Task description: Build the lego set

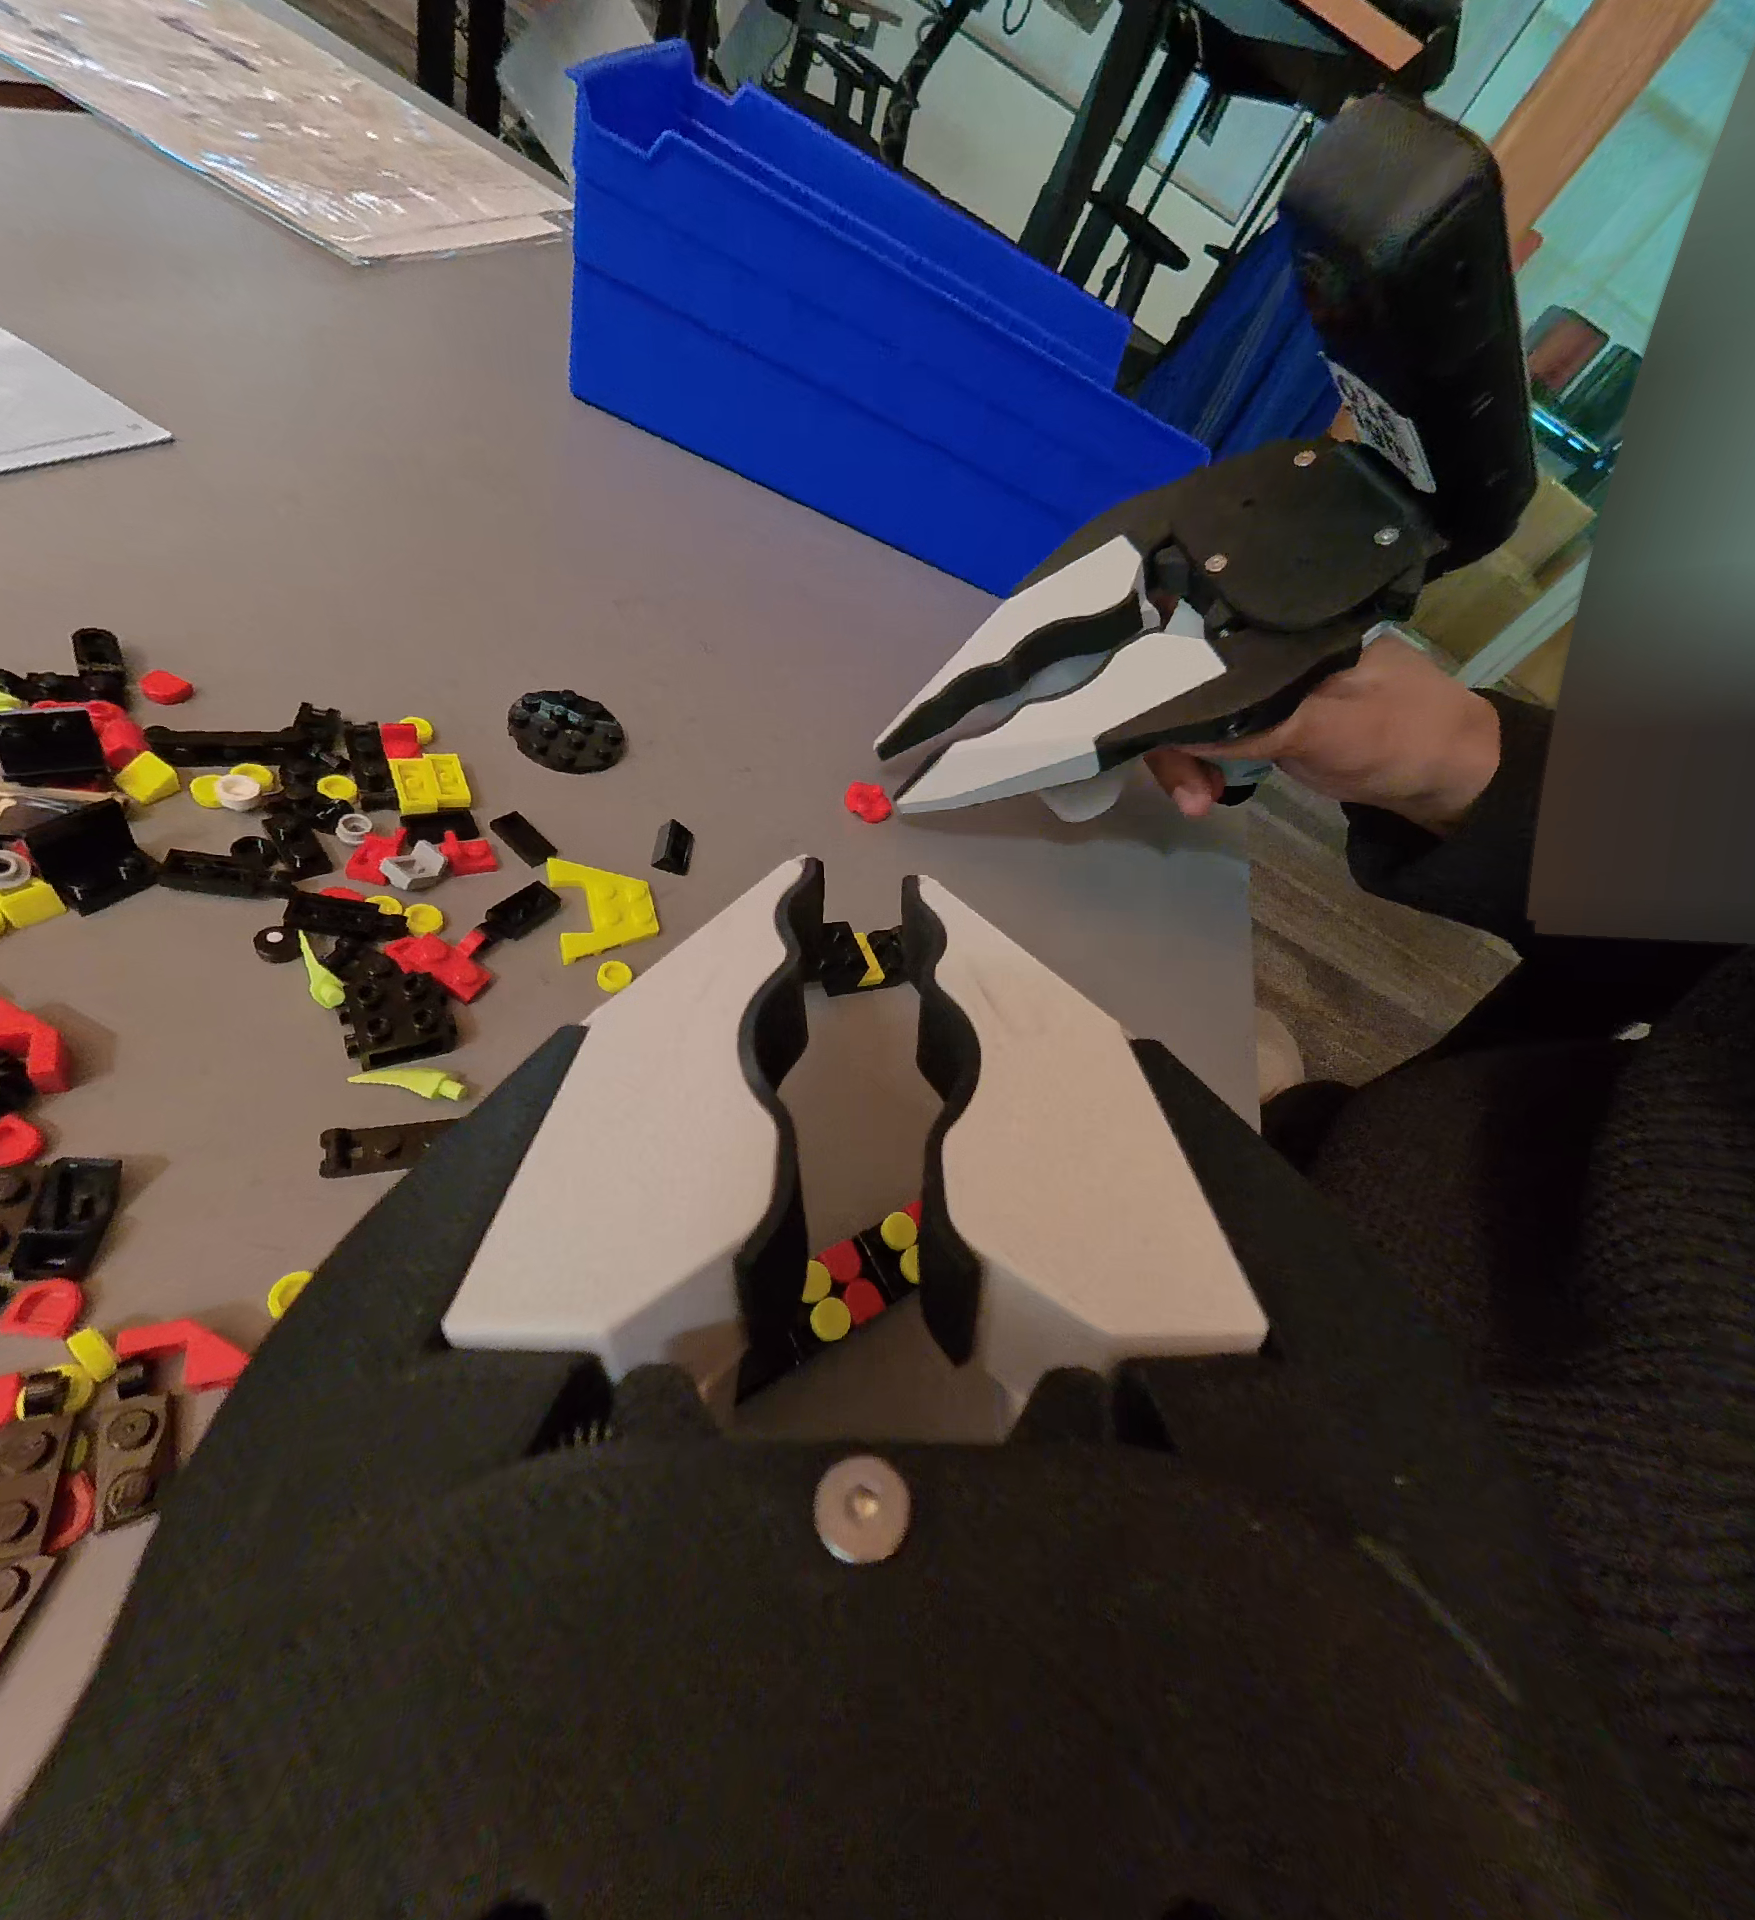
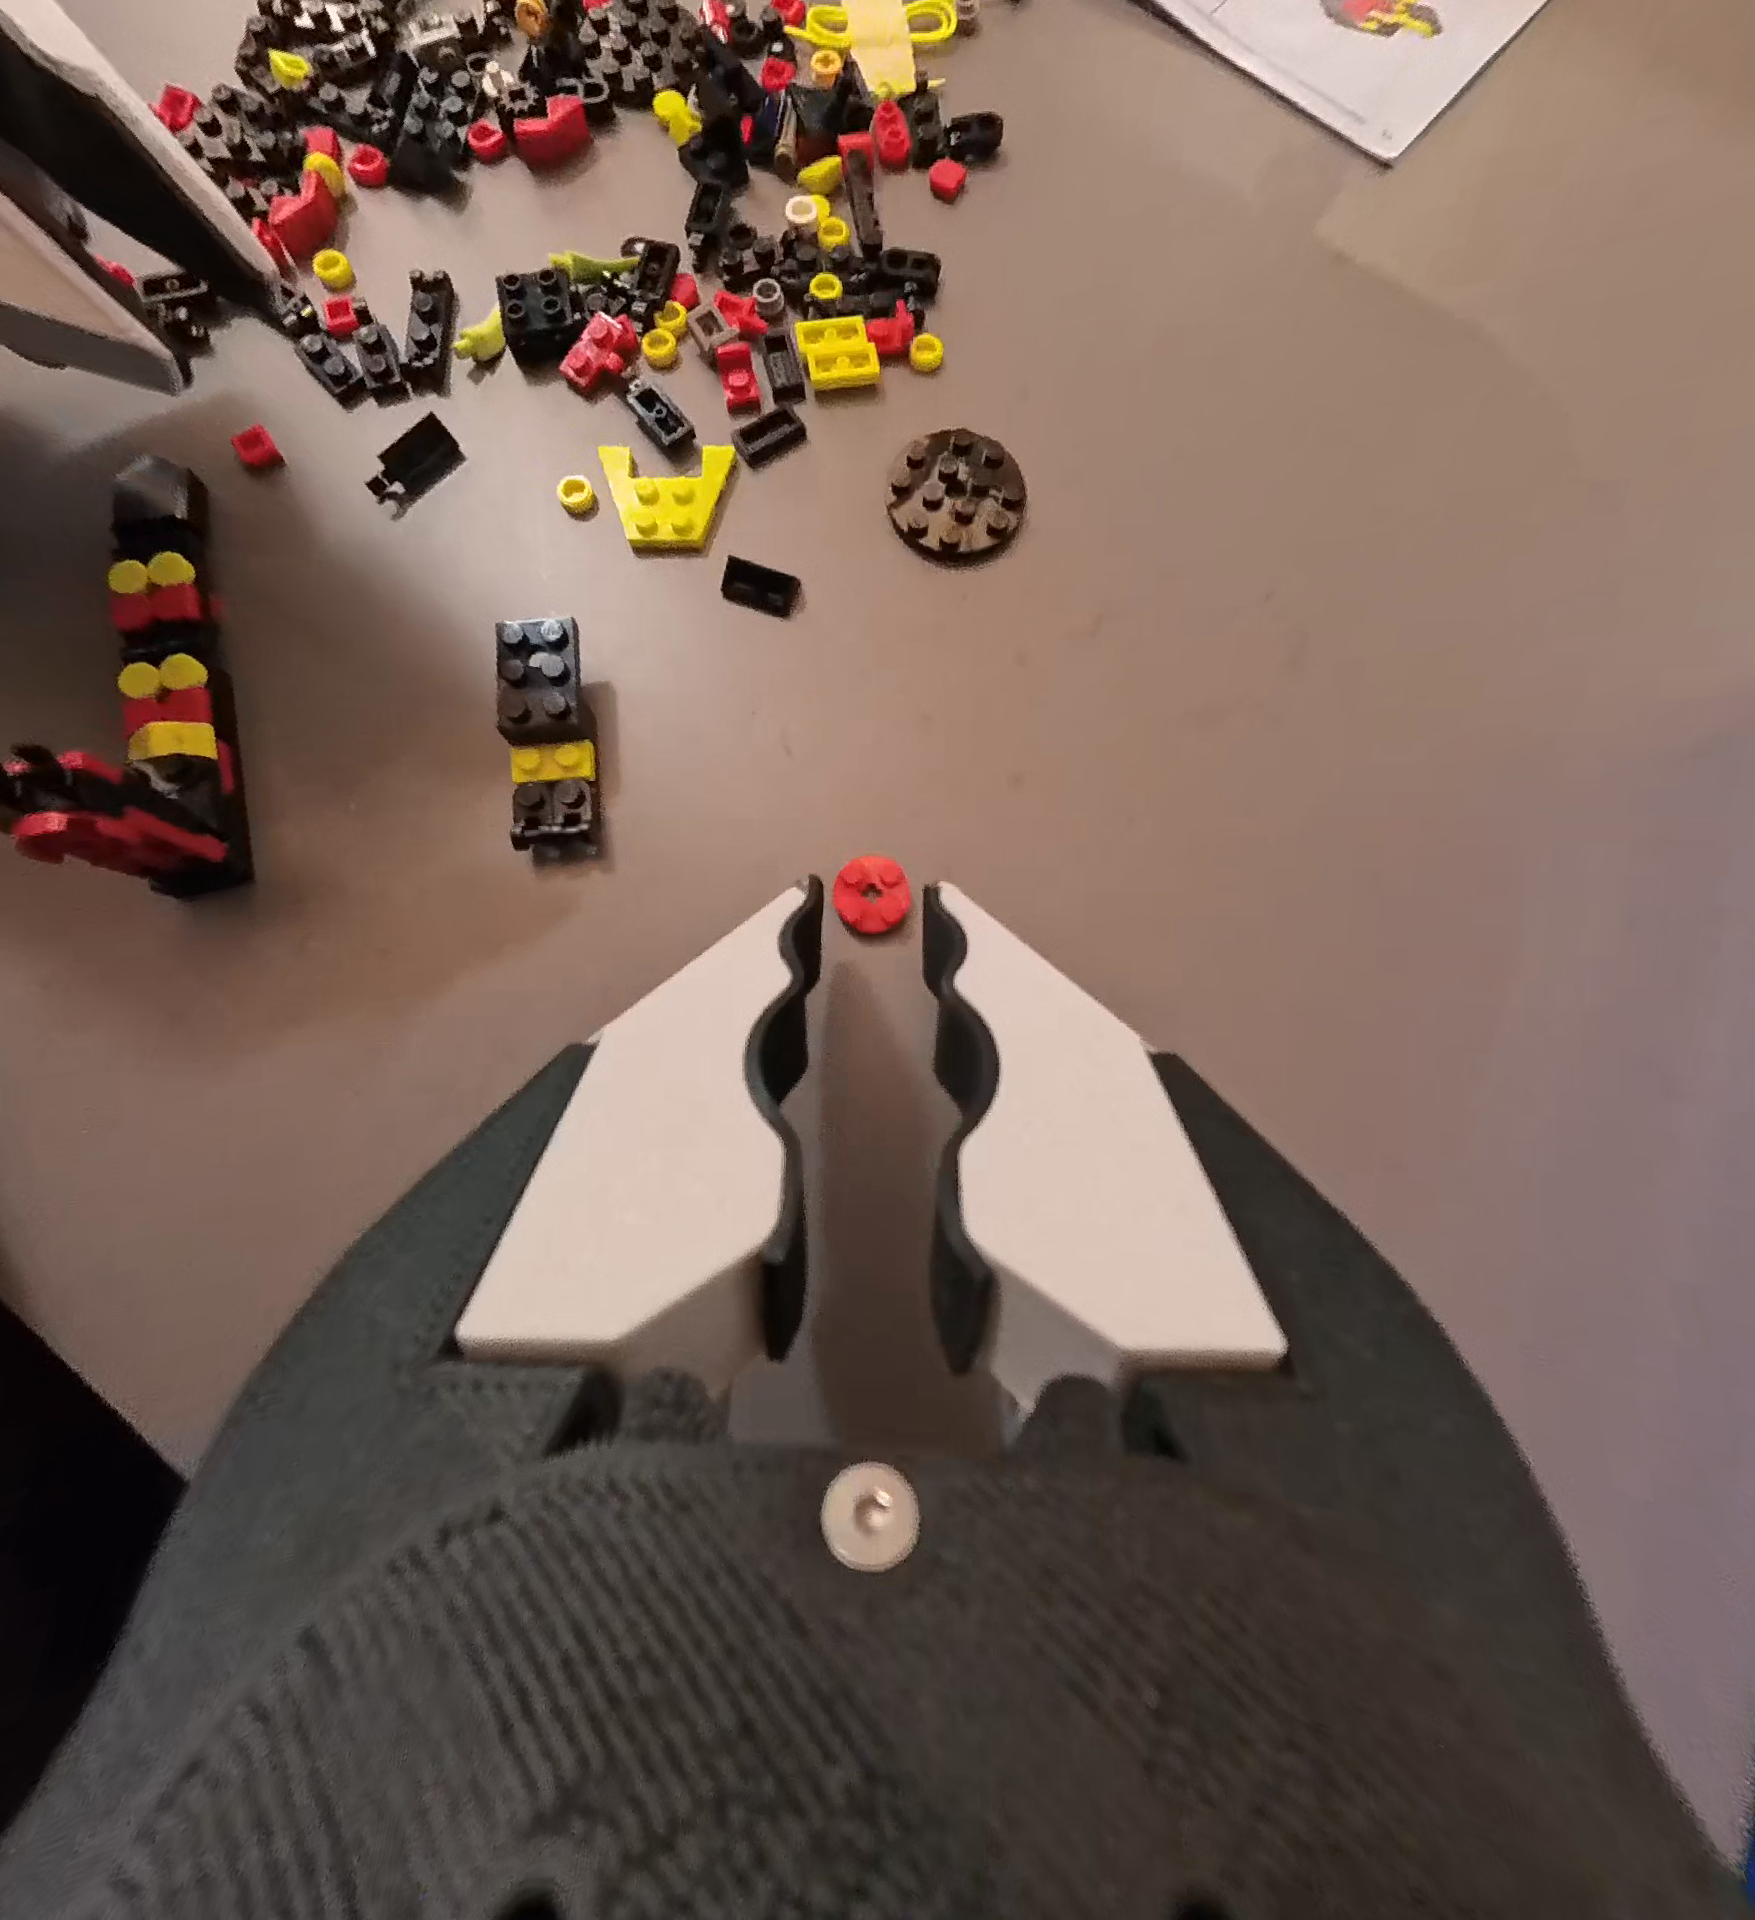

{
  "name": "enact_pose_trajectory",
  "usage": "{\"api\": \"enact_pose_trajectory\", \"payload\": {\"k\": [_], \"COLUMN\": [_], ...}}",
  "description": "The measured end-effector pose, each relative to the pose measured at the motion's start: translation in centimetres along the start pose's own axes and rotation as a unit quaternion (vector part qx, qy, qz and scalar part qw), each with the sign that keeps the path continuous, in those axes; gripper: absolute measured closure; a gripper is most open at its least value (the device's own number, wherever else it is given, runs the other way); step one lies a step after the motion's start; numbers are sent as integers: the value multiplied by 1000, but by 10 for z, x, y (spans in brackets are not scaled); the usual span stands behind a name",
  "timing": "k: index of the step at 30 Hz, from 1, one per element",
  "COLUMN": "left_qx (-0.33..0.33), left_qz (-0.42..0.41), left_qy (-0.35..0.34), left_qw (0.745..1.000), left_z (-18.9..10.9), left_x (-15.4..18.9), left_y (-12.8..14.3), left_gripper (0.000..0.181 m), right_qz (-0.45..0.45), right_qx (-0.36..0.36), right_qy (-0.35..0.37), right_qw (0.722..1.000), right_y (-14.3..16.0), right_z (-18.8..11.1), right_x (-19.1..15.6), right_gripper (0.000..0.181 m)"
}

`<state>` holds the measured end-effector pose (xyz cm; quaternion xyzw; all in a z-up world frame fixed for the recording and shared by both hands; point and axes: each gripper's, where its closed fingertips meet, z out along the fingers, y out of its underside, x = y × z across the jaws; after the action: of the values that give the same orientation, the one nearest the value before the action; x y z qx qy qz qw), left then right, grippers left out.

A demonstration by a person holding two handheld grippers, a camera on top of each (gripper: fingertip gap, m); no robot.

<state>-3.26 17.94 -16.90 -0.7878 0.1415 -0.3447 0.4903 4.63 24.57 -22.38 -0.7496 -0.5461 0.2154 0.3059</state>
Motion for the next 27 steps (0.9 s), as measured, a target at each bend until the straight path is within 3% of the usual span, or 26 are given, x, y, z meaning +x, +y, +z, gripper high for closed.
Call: {"api": "enact_pose_trajectory", "payload": {"k": [20, 27], "left_qx": [-21, -60], "left_qz": [-2, -34], "left_qy": [-6, -38], "left_qw": [1000, 997], "left_z": [5, 15], "left_x": [-3, -14], "left_y": [6, 13], "left_gripper": [168, 168], "right_qz": [15, 34], "right_qx": [-5, 38], "right_qy": [-16, -74], "right_qw": [1000, 996], "right_y": [0, -22], "right_z": [7, -1], "right_x": [-4, -41], "right_gripper": [168, 181]}}
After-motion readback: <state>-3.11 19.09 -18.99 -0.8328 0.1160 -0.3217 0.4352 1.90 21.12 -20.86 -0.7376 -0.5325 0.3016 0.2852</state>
